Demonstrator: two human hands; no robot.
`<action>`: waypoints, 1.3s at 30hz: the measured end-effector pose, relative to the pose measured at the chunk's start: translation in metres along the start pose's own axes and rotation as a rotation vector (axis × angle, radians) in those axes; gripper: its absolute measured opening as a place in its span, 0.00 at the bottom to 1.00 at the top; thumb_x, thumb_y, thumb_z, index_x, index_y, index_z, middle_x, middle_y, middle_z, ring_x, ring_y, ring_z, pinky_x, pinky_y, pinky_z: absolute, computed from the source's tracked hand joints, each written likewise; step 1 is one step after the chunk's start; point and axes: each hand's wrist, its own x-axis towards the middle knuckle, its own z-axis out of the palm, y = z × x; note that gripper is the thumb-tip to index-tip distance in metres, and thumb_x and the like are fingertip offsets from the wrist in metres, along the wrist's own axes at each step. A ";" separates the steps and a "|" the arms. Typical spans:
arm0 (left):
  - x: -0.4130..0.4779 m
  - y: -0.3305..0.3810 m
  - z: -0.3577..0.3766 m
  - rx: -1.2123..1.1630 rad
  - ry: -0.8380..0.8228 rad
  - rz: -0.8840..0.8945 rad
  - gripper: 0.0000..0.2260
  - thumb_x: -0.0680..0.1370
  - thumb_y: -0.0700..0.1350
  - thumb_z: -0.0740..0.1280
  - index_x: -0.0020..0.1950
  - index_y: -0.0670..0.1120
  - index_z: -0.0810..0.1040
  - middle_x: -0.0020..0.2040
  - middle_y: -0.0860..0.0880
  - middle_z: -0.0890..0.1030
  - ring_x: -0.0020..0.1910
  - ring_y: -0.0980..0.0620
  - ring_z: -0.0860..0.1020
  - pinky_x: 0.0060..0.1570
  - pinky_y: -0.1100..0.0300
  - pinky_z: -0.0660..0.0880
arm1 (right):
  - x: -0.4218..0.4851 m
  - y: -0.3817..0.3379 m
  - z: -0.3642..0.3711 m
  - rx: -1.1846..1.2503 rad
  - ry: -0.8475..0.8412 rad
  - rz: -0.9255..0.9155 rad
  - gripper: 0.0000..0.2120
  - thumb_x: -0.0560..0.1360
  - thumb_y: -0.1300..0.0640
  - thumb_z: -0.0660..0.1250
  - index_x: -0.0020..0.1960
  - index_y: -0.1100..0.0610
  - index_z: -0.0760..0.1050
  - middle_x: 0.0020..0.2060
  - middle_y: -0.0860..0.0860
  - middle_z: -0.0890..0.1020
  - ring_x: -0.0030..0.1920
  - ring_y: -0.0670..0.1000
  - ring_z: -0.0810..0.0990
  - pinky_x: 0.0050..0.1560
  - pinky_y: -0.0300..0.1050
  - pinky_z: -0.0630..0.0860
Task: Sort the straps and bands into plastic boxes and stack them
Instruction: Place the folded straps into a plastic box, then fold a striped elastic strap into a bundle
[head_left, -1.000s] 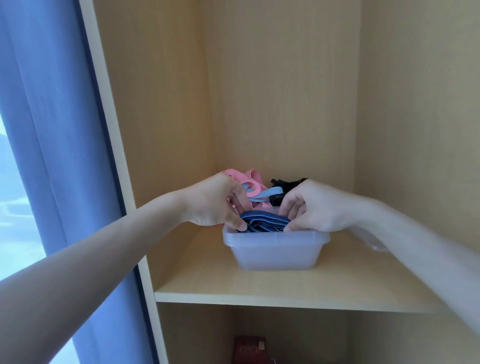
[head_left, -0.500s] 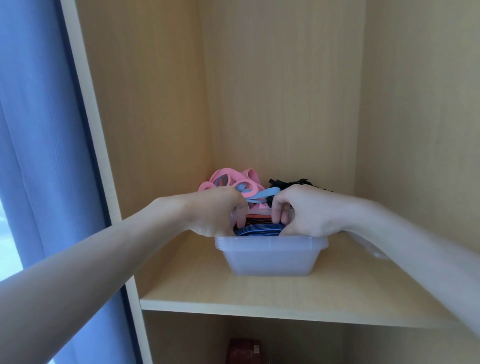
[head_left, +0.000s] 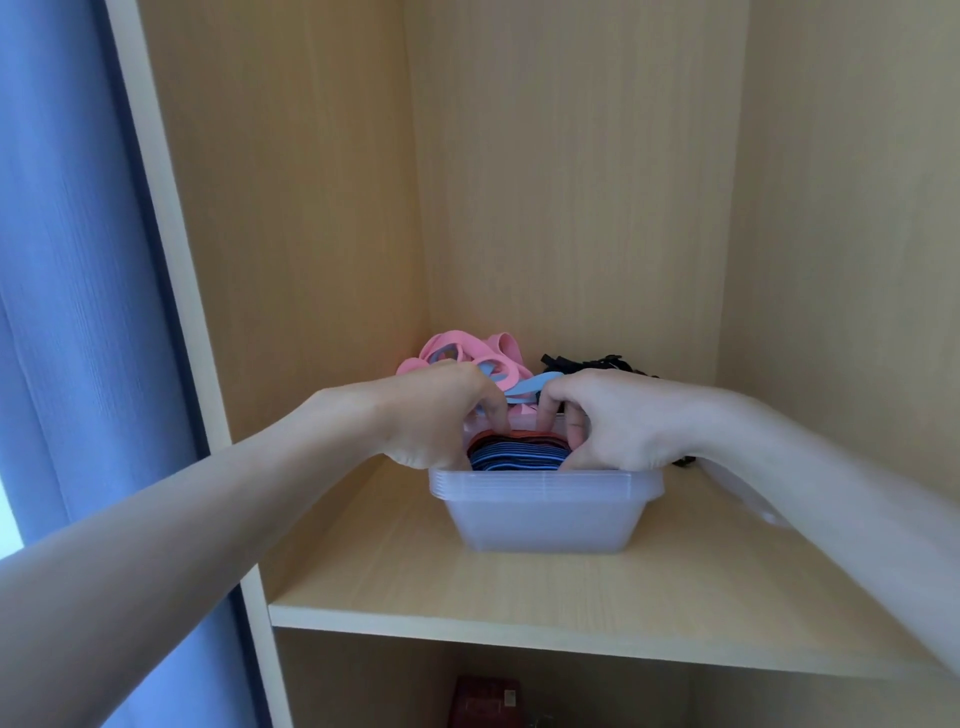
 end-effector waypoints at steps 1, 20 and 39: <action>0.003 0.001 0.001 0.011 -0.014 0.002 0.18 0.63 0.48 0.79 0.43 0.69 0.79 0.50 0.56 0.80 0.47 0.55 0.80 0.51 0.53 0.81 | 0.000 0.000 0.000 -0.010 0.005 -0.003 0.18 0.71 0.50 0.78 0.55 0.47 0.73 0.43 0.46 0.80 0.39 0.45 0.76 0.34 0.39 0.67; -0.010 0.011 -0.004 -0.060 -0.028 0.026 0.20 0.66 0.47 0.81 0.51 0.60 0.75 0.52 0.57 0.77 0.47 0.55 0.77 0.46 0.59 0.78 | 0.001 0.008 0.002 0.034 0.014 -0.017 0.17 0.71 0.50 0.77 0.55 0.48 0.74 0.39 0.44 0.80 0.35 0.42 0.75 0.33 0.34 0.69; 0.049 -0.013 -0.027 -0.638 0.400 -0.068 0.06 0.79 0.47 0.72 0.46 0.44 0.85 0.41 0.48 0.86 0.40 0.56 0.82 0.46 0.60 0.79 | 0.040 0.036 -0.068 0.301 0.032 -0.021 0.09 0.76 0.58 0.73 0.54 0.59 0.80 0.41 0.53 0.84 0.40 0.51 0.86 0.46 0.45 0.84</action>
